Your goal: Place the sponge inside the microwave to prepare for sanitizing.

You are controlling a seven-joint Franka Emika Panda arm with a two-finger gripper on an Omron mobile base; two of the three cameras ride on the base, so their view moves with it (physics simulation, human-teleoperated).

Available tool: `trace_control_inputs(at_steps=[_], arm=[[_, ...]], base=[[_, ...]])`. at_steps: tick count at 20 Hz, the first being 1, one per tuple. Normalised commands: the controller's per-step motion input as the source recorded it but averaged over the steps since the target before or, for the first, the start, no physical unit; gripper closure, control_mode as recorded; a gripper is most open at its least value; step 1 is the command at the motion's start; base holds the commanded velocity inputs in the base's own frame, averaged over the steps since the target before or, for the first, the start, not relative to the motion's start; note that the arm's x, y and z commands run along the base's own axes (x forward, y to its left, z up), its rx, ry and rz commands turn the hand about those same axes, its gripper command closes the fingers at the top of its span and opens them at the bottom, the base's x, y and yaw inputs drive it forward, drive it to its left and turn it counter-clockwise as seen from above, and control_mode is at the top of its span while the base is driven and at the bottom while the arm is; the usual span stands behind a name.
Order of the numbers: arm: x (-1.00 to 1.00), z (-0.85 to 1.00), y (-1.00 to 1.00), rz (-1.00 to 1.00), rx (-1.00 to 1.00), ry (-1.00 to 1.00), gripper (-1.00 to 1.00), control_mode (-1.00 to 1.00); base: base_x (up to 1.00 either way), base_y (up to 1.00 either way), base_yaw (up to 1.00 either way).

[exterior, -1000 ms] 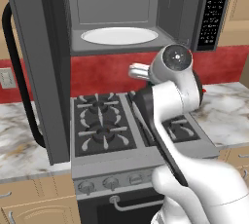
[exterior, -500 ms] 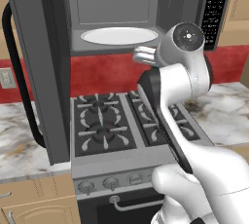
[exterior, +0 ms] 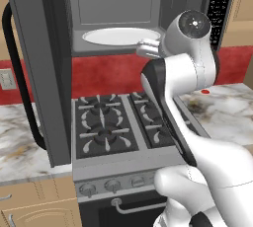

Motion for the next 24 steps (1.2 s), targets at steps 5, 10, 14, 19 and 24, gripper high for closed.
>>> trace_control_inputs(at_steps=[5, 10, 14, 19, 24], arm=[[0.17, 0.17, 0.00, 0.01, 0.00, 0.00, 1.00, -1.00], [0.15, 0.22, 0.00, 0.02, 0.00, -0.06, 1.00, -1.00], [0.17, 0.07, 0.00, 0.04, 0.00, -0.04, 1.00, -1.00], [0.53, 0.00, 0.00, 0.08, 0.00, 0.00, 1.00, -1.00], [0.74, 0.00, 0.00, 0.02, 0.00, 0.00, 1.00, -1.00]], base=[[0.00, 0.00, 0.00], [0.00, 0.00, 0.00], [0.00, 0.00, 0.00], [0.00, 0.00, 0.00], [0.00, 0.00, 0.00]])
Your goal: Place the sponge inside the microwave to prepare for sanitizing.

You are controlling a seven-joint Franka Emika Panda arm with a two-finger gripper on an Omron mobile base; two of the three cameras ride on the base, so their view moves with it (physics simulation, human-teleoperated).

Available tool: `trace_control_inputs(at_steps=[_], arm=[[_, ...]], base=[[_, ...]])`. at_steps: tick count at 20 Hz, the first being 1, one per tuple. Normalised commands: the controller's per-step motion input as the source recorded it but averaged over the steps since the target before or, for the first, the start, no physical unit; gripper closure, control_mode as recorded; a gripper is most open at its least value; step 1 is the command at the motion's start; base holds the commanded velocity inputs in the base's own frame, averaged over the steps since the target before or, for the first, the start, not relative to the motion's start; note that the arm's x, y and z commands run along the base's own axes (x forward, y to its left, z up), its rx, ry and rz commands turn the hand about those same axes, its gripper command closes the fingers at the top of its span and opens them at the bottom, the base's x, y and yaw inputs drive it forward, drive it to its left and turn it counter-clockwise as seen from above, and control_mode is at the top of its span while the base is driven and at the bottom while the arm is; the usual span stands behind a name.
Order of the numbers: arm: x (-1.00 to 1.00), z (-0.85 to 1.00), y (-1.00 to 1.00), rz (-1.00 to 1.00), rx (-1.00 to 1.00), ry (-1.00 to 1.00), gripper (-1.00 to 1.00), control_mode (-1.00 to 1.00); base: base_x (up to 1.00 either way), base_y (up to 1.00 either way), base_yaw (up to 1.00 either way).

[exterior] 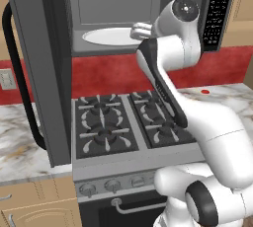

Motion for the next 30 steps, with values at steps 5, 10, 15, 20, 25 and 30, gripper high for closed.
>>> trace_control_inputs(at_steps=[5, 10, 15, 20, 25, 30], arm=[[0.50, 0.01, 0.00, 0.00, 0.00, 0.00, 1.00, -1.00], [0.58, 0.00, 0.01, 0.00, 0.00, 0.01, 1.00, -1.00], [0.43, 0.05, 0.00, 0.00, 0.00, 0.00, 1.00, -1.00], [0.40, 0.10, 0.02, 0.00, 0.00, 0.00, 1.00, -1.00], [0.45, -0.04, 0.22, 0.00, 0.00, 0.00, 1.00, -1.00], [0.47, -0.23, 0.22, 0.00, -0.01, 0.00, 1.00, -1.00]], base=[[0.00, 0.00, 0.00], [0.00, 0.00, 0.00], [0.00, 0.00, 0.00], [0.00, 0.00, 0.00], [0.00, 0.00, 0.00], [0.00, 0.00, 0.00]])
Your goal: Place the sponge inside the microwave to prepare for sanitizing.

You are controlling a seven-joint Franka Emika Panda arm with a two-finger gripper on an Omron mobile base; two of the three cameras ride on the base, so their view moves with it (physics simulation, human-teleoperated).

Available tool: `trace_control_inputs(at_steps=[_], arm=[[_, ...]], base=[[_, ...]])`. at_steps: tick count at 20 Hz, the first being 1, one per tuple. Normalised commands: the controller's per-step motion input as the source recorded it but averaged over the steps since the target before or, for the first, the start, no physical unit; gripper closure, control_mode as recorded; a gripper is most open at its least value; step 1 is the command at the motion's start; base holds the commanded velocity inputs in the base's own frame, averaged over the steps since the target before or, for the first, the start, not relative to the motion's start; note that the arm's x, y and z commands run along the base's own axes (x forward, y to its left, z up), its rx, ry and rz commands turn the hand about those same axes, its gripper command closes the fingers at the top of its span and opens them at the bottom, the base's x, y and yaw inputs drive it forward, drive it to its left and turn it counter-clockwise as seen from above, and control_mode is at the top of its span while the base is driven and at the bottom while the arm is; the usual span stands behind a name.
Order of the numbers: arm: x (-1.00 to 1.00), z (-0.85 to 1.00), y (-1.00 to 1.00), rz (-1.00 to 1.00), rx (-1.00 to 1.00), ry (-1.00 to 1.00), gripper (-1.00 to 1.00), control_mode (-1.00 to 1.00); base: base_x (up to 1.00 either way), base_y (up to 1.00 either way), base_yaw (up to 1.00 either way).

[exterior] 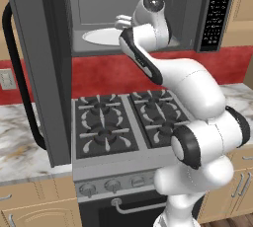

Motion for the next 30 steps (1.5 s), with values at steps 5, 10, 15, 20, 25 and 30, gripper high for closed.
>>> trace_control_inputs(at_steps=[5, 10, 15, 20, 25, 30], arm=[[0.46, -0.01, 0.05, 0.00, -0.01, 0.00, 1.00, -1.00], [0.50, 0.00, 0.00, 0.00, 0.00, 0.00, 1.00, -1.00], [0.47, 0.00, 0.00, 0.00, 0.00, 0.00, 1.00, -1.00], [0.29, 0.00, 0.00, 0.00, 0.00, 0.00, 1.00, -1.00], [0.21, -0.05, 0.02, 0.01, 0.00, 0.02, 1.00, -1.00], [0.09, -0.15, 0.10, 0.01, 0.00, 0.06, -1.00, -1.00]], base=[[0.00, 0.00, 0.00], [0.00, 0.00, 0.00], [0.00, 0.00, 0.00], [0.00, 0.00, 0.00], [0.00, 0.00, 0.00], [0.00, 0.00, 0.00]])
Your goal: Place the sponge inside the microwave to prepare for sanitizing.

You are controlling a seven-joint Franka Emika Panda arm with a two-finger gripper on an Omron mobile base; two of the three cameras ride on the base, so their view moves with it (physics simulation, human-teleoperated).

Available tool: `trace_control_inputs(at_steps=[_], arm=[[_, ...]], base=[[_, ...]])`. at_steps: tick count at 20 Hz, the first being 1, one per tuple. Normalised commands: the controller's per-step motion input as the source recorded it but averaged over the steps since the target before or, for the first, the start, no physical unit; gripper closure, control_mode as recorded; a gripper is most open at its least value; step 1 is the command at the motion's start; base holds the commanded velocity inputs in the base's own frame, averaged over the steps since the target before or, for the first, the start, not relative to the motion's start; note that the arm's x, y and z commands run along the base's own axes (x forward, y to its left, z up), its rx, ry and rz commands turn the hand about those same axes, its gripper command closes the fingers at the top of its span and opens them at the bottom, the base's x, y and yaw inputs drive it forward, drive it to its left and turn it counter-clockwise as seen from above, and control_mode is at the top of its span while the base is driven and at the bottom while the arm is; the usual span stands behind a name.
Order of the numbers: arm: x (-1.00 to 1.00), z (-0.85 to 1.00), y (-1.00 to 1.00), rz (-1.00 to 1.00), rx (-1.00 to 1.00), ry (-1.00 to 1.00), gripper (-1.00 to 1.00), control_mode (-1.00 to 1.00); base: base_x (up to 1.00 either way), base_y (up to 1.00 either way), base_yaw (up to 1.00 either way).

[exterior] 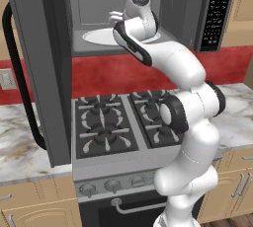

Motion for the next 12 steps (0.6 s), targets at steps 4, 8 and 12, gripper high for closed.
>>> trace_control_inputs(at_steps=[4, 8, 12], arm=[[0.07, -0.04, 0.03, 0.01, 0.00, 0.01, -1.00, -1.00], [0.04, 0.00, 0.00, 0.00, 0.00, 0.00, -1.00, -1.00], [0.02, 0.00, 0.00, 0.00, 0.00, 0.00, -1.00, -1.00]], base=[[0.00, 0.00, 0.00], [0.00, 0.00, 0.00], [0.00, 0.00, 0.00]])
